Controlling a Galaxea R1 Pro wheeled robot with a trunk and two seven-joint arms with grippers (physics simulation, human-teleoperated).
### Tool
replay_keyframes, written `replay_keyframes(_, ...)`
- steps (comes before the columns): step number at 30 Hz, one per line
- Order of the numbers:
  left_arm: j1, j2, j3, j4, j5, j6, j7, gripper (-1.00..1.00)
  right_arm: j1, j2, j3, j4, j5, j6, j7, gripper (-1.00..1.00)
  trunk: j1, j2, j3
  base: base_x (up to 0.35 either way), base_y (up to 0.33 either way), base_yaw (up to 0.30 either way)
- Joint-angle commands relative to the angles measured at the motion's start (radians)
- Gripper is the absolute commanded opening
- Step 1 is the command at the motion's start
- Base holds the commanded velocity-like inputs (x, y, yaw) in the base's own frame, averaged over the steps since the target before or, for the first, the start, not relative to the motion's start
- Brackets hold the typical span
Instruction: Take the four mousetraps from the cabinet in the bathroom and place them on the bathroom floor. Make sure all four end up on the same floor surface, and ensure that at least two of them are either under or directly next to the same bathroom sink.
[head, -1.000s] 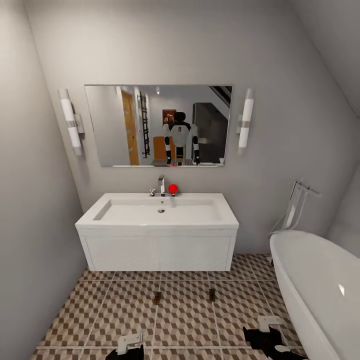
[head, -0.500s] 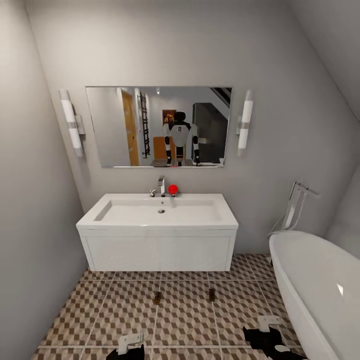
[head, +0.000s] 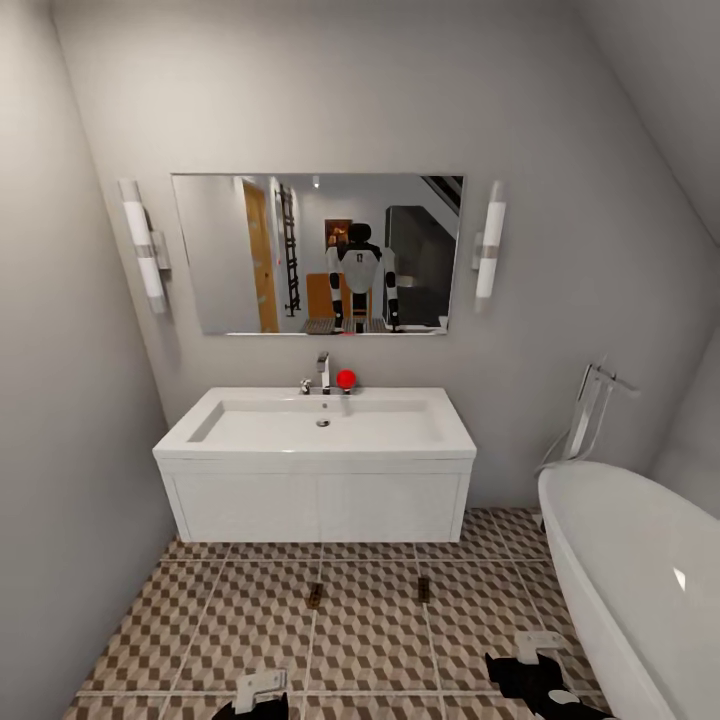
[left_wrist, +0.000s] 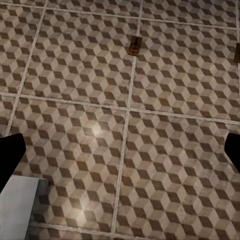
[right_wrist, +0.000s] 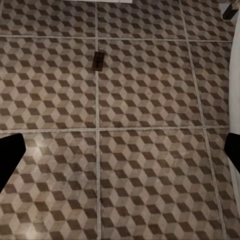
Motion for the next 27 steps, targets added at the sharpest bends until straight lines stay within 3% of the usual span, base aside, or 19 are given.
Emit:
replay_keyframes(1,-0.001,0.000,-0.009,0.004,0.009,-0.007,0.001,1.00,-0.001,0.000,0.009,0.004,-0.010,-0.007,0.000,1.00,0.000,-0.001,0.000,0.000,0.000,0.000)
replay_keyframes(12,-0.001,0.002,-0.009,0.004,0.009,-0.007,0.001,1.00,0.000,0.005,0.009,0.004,-0.009,-0.007,0.001,1.00,0.000,-0.001,0.000,0.000,0.000,-0.035)
replay_keyframes(27,0.000,0.002,-0.009,0.004,0.009,-0.008,0.001,1.00,0.000,0.007,0.009,0.004,-0.007,-0.007,0.001,1.00,0.000,-0.001,0.004,0.000,0.000,-0.242)
